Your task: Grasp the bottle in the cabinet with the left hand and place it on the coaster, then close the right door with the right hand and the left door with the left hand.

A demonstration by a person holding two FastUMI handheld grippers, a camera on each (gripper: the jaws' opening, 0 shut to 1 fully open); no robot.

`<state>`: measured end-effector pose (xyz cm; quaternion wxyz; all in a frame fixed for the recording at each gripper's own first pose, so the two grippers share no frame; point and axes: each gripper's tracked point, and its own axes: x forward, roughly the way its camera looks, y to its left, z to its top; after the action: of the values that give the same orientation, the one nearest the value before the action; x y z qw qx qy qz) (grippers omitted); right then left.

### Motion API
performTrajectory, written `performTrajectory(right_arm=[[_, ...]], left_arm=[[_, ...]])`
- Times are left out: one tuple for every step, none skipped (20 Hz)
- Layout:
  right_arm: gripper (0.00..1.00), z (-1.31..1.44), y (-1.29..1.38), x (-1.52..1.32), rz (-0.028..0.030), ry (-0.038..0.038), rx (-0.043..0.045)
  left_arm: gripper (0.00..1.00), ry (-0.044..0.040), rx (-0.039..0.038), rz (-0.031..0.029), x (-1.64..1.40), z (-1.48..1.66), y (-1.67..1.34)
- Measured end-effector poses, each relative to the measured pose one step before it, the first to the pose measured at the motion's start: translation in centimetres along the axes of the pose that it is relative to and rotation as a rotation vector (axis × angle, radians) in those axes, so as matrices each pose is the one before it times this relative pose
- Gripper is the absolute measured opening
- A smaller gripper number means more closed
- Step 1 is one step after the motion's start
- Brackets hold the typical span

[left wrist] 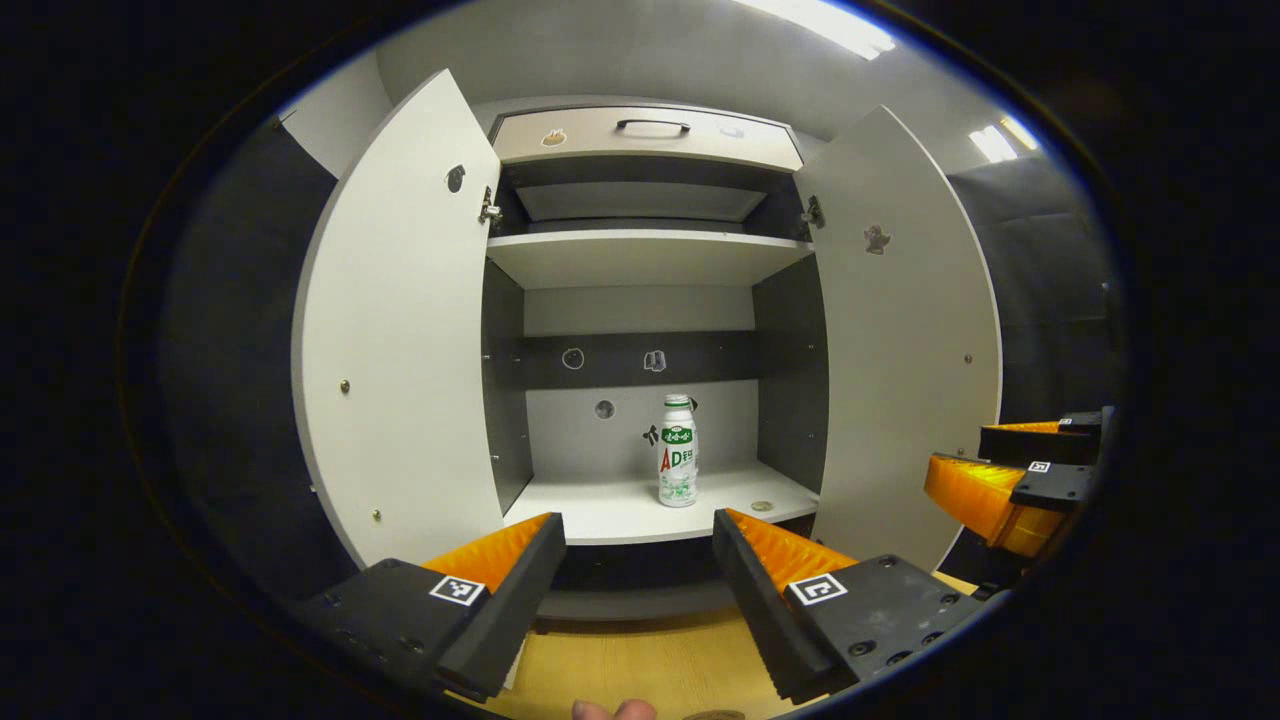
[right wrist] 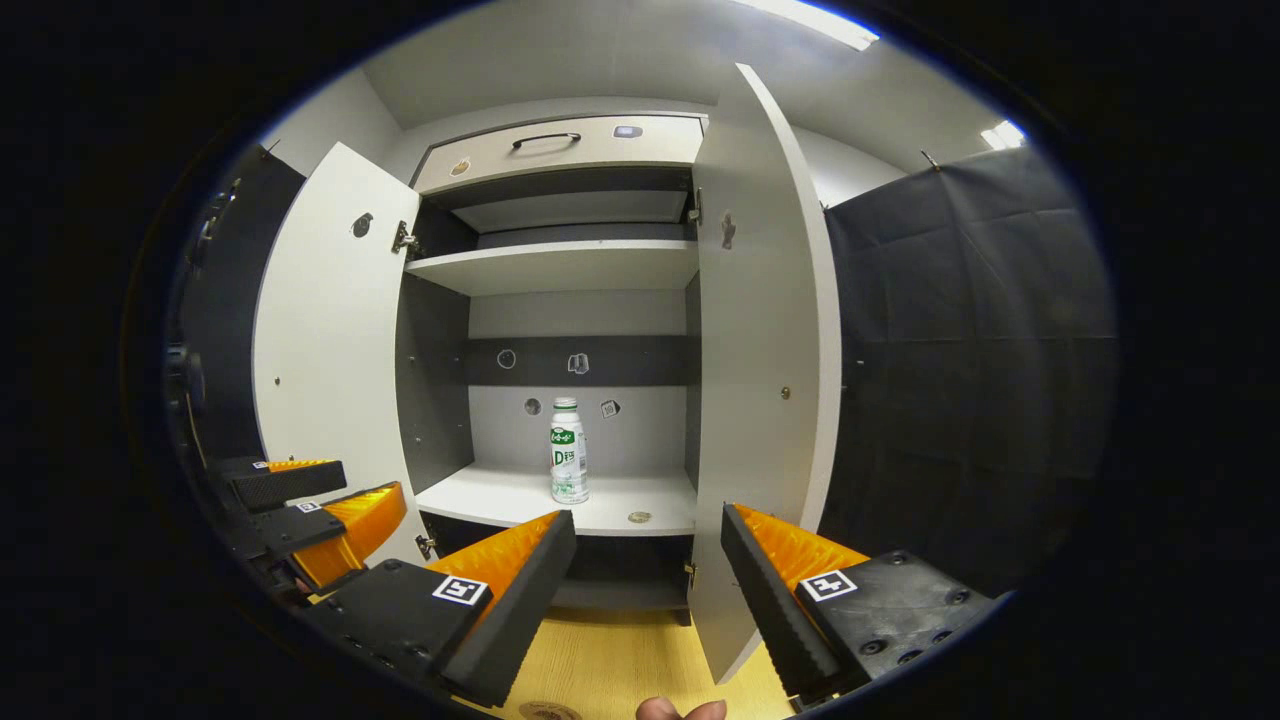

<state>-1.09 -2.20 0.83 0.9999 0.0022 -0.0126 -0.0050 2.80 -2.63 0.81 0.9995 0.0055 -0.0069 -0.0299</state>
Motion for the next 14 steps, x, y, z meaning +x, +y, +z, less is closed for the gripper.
performTrajectory(right_arm=[[0.97, -0.030, -0.503, -0.230, -0.00502, -0.00140, 0.00171], [0.97, 0.008, -0.599, -0.267, -0.00838, -0.00162, 0.00029], [0.97, -0.122, -0.685, -0.173, -0.00926, 0.00024, -0.00250], [0.97, -0.128, -0.745, -0.212, -0.01042, 0.00160, -0.00337], [0.97, -0.187, -0.728, -0.257, -0.01006, 0.00346, -0.00297], [0.97, -0.076, -0.750, -0.177, -0.01053, 0.00183, -0.00164], [0.97, -0.033, -0.726, -0.191, -0.00881, -0.00078, 0.00088], [0.97, 0.015, -0.655, -0.183, -0.00785, -0.00224, 0.00056], [0.97, 0.006, -0.791, -0.080, -0.01140, -0.00270, 0.00018], [0.97, 0.101, -0.579, 0.187, -0.01183, 0.00018, 0.00292], [0.97, -0.050, -0.620, 0.191, -0.00812, 0.00153, 0.00535], [0.97, -0.009, -0.735, 0.124, -0.01048, 0.00201, 0.00249], [0.97, -0.121, -0.988, 0.281, -0.01141, 0.00274, -0.00325], [0.97, -0.029, -0.729, 0.279, -0.00640, -0.00001, -0.00672]], left_arm=[[0.95, -0.00116, 0.00325, -0.00786, 0.782, 0.082, -0.379], [0.94, -0.00408, 0.00119, -0.00919, 0.932, 0.065, -0.432], [0.95, -0.00222, 0.00065, -0.00925, 1.002, 0.110, -0.431], [0.95, -0.00301, -0.00214, -0.00339, 1.159, -0.040, -0.265], [0.94, 0.00129, -0.00587, -0.00098, 1.183, 0.004, -0.199], [0.95, 0.00118, -0.00961, -0.00260, 1.342, -0.097, -0.262], [0.94, 0.00178, -0.00673, -0.00257, 1.343, 0.016, -0.271], [0.92, -0.00279, -0.00242, -0.00059, 1.409, 0.018, -0.152], [0.94, -0.00232, 0.00034, -0.00214, 1.464, 0.043, -0.223], [0.95, -0.00269, 0.00227, -0.00313, 1.478, -0.051, -0.256], [0.94, 0.00273, 0.00018, -0.00185, 1.391, -0.080, -0.192], [0.94, 0.00136, -0.00548, -0.00737, 1.481, -0.153, -0.295], [0.95, 0.00524, -0.00954, -0.00257, 1.464, -0.142, -0.184], [0.95, 0.00447, -0.01182, -0.00268, 1.535, -0.280, -0.104]])
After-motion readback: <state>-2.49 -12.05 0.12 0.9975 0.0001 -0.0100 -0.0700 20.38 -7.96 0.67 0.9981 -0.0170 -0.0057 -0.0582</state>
